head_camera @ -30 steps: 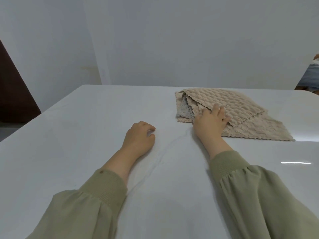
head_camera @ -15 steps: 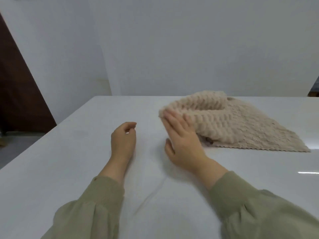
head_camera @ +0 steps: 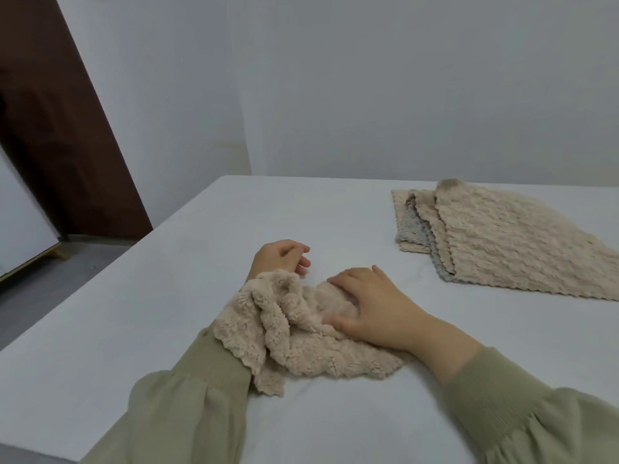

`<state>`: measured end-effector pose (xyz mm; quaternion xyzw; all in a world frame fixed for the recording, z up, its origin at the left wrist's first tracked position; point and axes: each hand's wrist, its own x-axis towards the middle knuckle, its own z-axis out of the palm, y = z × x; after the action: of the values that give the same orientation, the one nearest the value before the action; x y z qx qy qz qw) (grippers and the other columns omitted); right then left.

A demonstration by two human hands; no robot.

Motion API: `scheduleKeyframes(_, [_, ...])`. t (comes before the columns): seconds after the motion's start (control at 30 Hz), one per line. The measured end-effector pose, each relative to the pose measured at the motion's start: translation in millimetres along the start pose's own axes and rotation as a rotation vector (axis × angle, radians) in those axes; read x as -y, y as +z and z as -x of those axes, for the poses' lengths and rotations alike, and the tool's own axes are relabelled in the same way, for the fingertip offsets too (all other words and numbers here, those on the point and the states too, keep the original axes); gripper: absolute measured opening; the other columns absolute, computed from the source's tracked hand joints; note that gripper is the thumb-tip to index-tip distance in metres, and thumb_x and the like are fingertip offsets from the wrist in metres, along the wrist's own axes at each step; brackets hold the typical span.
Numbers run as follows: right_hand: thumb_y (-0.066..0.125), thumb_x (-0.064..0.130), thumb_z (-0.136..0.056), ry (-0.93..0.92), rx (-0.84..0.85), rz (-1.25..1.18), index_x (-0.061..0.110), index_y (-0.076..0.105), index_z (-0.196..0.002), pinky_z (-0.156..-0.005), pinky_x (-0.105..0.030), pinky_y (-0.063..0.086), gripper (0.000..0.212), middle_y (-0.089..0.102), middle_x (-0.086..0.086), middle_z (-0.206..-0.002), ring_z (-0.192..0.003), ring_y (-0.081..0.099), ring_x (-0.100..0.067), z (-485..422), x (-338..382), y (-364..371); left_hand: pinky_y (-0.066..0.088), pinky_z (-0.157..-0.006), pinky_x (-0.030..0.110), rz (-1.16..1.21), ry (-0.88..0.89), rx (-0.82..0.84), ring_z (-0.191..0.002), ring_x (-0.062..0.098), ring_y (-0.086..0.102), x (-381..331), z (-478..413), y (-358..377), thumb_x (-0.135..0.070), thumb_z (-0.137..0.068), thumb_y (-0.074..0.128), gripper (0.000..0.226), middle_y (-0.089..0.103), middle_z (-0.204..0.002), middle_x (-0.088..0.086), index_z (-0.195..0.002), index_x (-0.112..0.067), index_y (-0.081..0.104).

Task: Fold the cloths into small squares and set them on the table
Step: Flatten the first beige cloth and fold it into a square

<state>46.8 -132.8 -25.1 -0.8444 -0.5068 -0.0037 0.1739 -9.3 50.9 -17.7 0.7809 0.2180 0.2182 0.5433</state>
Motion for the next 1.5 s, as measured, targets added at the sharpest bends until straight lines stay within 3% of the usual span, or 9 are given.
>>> scheduleKeyframes(0.17, [0.067,0.029,-0.078,0.03,-0.233,0.07,0.008,0.068,-0.083,-0.077,-0.036,0.043,0.022,0.064,-0.007,-0.079,-0.083,0.057,-0.029,-9.9,-13.2,3.1,0.05,-0.063,0.023,0.052,-0.004,0.062,-0.064,0.011,0.062,-2.5,4.6,-6.8,-0.017,-0.096,0.047,0.023,0.07,-0.08,0.003,-0.087,-0.018,0.068])
scheduleKeyframes(0.3, [0.069,0.017,-0.074,0.298,-0.434,0.161,0.006,0.058,-0.061,-0.06,-0.035,0.042,0.021,0.053,-0.007,-0.061,-0.064,0.052,-0.03,-12.7,-40.1,-3.0,0.046,-0.061,0.019,0.048,0.019,0.095,-0.066,0.005,0.059,-7.0,8.6,-6.0,-0.015,-0.091,0.054,0.022,0.067,-0.072,-0.007,-0.074,-0.02,0.068])
scheduleKeyframes(0.47, [0.049,0.034,-0.088,0.289,-0.548,0.079,0.006,0.067,-0.104,-0.086,-0.042,0.046,0.037,0.066,-0.011,-0.1,-0.095,0.059,-0.031,-6.6,-30.6,-5.2,0.046,-0.066,0.021,0.037,-0.005,0.141,-0.074,0.005,0.061,-11.5,10.1,-4.7,-0.022,-0.093,0.055,0.018,0.069,-0.08,-0.007,-0.085,-0.021,0.07])
scheduleKeyframes(0.6, [0.034,0.064,-0.08,0.236,-0.246,0.159,0.024,0.054,-0.124,-0.102,-0.043,0.033,0.063,0.06,0.003,-0.12,-0.113,0.05,-0.022,-4.5,-8.4,-1.4,0.049,-0.069,0.019,0.047,0.005,0.166,-0.085,0.009,0.064,-11.3,12.3,-6.2,-0.019,-0.089,0.063,0.014,0.07,-0.096,-0.002,-0.101,-0.02,0.069])
scheduleKeyframes(0.9, [0.052,-0.001,-0.068,0.053,-0.273,-0.003,0.008,0.068,-0.093,-0.079,-0.038,0.045,0.03,0.066,-0.006,-0.09,-0.088,0.057,-0.03,3.7,-18.1,-3.8,0.042,-0.071,0.003,0.053,0.251,-0.231,-0.08,-0.007,0.058,-19.4,15.4,-19.3,0.004,-0.078,0.065,0.027,0.066,-0.087,-0.011,-0.077,-0.023,0.069])
scheduleKeyframes(1.03, [0.055,0.022,-0.085,0.075,-0.226,-0.048,0.013,0.069,-0.091,-0.084,-0.037,0.045,0.018,0.065,0.0,-0.095,-0.093,0.054,-0.019,6.3,-14.8,-3.0,0.042,-0.074,0.007,0.072,0.212,-0.124,-0.083,-0.009,0.057,-22.1,18.7,-23.2,-0.011,-0.086,0.064,0.016,0.066,-0.091,-0.016,-0.091,-0.025,0.071])
scheduleKeyframes(1.2, [0.042,0.034,-0.097,0.187,-0.267,-0.072,0.012,0.05,-0.06,-0.064,-0.033,0.036,0.044,0.055,0.0,-0.067,-0.072,0.05,-0.019,6.9,-15.1,-10.1,0.041,-0.082,0.024,-0.209,0.006,0.073,-0.098,0.005,0.056,-9.9,16.7,-21.5,-0.044,-0.089,0.056,0.025,0.063,-0.105,-0.011,-0.102,-0.025,0.067])
scheduleKeyframes(1.4, [0.053,0.033,-0.092,0.335,-0.284,0.293,0.007,0.06,-0.117,-0.093,-0.038,0.041,0.036,0.061,-0.01,-0.118,-0.113,0.05,-0.029,1.5,-28.7,-10.9,0.042,-0.084,0.025,-0.412,0.046,0.11,-0.1,0.013,0.056,-7.7,13.5,-20.6,-0.027,-0.08,0.074,0.032,0.062,-0.11,-0.003,-0.11,-0.021,0.066])
scheduleKeyframes(1.5, [0.052,0.028,-0.091,0.401,-0.246,0.336,0.008,0.064,-0.102,-0.083,-0.038,0.043,0.025,0.064,-0.011,-0.101,-0.105,0.052,-0.032,1.8,-35.1,-11.6,0.042,-0.073,0.018,-0.402,0.134,0.064,-0.091,0.01,0.059,-12.2,17.3,-18.9,-0.014,-0.079,0.073,0.017,0.065,-0.093,-0.009,-0.093,-0.022,0.07])
